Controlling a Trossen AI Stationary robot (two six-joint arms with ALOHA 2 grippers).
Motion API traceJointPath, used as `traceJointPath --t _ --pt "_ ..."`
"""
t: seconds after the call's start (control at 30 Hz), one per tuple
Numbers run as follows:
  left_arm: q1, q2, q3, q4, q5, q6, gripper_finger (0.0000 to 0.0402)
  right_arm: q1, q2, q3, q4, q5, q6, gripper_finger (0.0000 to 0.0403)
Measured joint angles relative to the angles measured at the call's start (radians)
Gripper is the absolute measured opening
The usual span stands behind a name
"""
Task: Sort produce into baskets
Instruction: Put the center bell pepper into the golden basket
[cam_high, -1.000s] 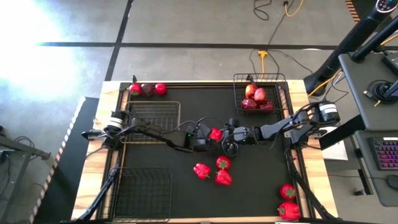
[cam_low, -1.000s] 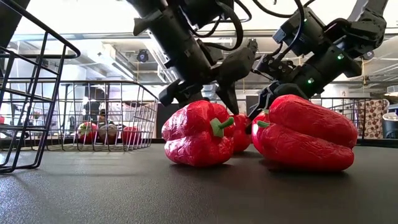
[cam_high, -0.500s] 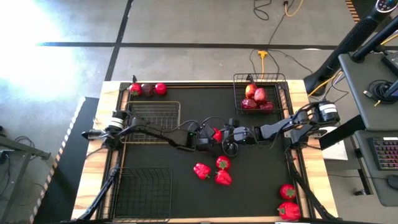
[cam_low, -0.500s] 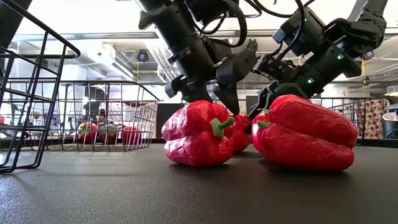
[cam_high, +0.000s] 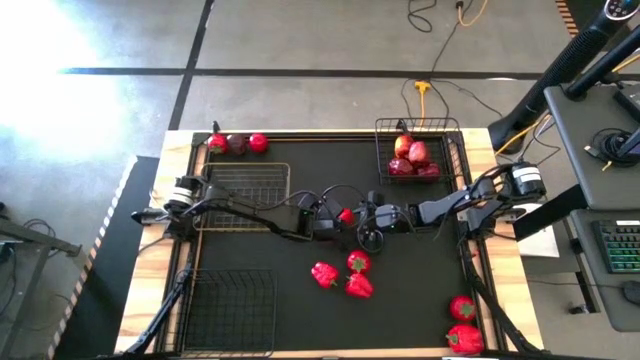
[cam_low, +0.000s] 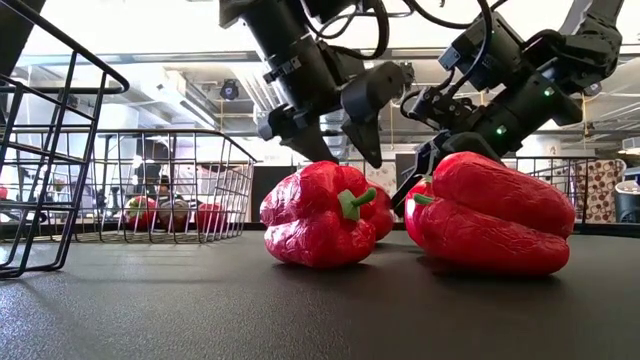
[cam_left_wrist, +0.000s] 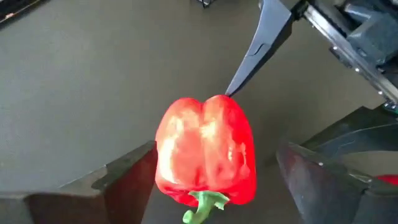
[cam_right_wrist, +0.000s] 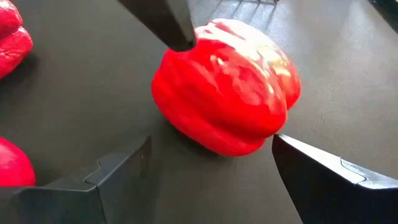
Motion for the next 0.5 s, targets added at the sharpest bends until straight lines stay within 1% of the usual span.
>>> traceJointPath --t 0.3,0.4,0.5 --pt "0.028 0.018 -0.004 -0.013 -0.019 -0.017 0.0329 0.000 0.000 0.000 0.006 0.003 0.013 0.0325" --pt "0.033 0.025 -0.013 0.006 0.004 -0.020 0.0329 0.000 0.000 0.000 0.007 0.003 0.014 0.0325" --pt "0.033 0.027 -0.040 0.064 0.041 -0.024 0.0330 0.000 0.000 0.000 0.013 0.003 0.013 0.0325"
